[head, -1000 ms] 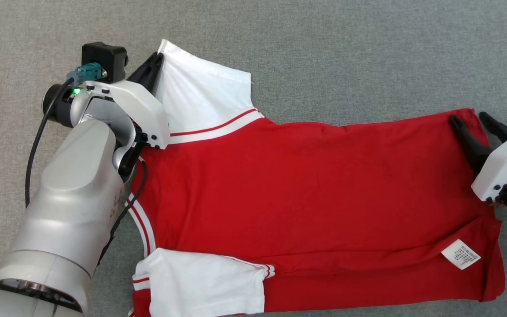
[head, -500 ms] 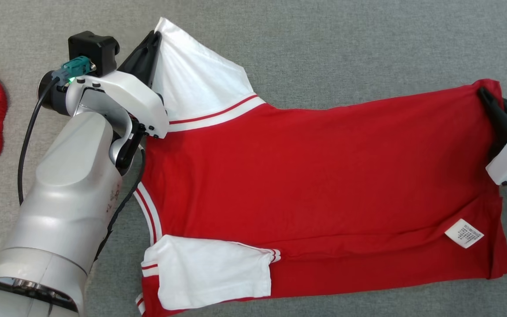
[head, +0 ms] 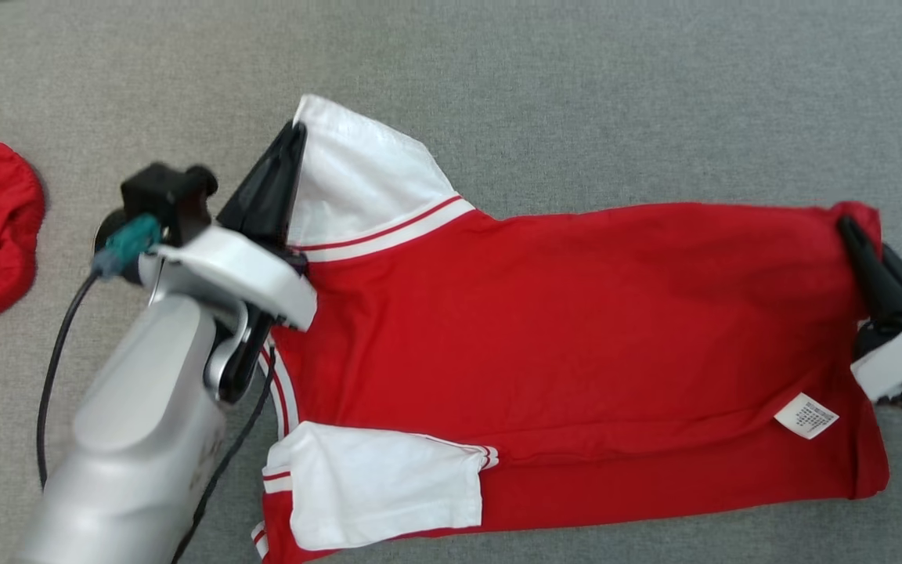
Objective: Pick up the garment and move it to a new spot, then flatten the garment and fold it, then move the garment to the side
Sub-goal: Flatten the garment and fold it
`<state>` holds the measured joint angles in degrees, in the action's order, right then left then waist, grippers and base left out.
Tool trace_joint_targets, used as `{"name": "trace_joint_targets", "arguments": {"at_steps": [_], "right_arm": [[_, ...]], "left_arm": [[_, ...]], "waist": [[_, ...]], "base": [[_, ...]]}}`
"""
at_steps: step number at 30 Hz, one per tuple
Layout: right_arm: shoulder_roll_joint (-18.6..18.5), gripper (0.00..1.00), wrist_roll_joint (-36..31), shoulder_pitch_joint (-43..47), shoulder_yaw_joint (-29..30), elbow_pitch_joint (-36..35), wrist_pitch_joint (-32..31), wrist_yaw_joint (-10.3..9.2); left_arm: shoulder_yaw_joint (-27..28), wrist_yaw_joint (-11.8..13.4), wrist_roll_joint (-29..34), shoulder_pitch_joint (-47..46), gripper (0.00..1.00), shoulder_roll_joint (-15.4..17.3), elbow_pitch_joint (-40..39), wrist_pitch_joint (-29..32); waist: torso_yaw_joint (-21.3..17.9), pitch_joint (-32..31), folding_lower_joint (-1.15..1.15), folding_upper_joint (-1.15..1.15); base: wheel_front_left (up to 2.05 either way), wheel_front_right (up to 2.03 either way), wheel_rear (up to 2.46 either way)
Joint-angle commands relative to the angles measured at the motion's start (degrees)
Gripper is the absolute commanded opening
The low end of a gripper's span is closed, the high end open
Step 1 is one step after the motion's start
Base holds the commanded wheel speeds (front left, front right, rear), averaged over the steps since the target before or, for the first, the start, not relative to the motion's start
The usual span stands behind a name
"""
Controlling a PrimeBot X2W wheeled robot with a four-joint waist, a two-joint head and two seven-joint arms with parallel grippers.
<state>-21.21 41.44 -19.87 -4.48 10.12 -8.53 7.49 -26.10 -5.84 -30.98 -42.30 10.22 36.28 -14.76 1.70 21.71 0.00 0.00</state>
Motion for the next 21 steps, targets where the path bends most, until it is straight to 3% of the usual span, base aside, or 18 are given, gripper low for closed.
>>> {"name": "trace_joint_targets", "arguments": {"at_steps": [1,13,21], "right_arm": [[0.05,0.0,0.75,1.45,0.45,-0.87,0.57,0.01],[1.33,0.0,3.02,10.9,1.36,-3.51,5.25,0.01],[2.08,0.0,2.72,13.16,-0.31,-0.24,8.92,0.01]], "left_arm": [[0.41,0.84,-0.45,2.73,0.0,1.25,-3.11,-0.02],[3.17,10.94,-3.99,29.54,0.0,9.91,-39.45,8.22],[3.21,16.09,-6.42,42.07,0.0,11.5,-50.44,12.18]], "waist": [[0.0,-0.8,0.0,0.0],[-0.28,-4.74,0.0,0.0],[-0.2,-6.14,0.0,0.0]], "base": [[0.0,0.0,0.0],[0.0,0.0,0.0],[0.0,0.0,0.0]]}}
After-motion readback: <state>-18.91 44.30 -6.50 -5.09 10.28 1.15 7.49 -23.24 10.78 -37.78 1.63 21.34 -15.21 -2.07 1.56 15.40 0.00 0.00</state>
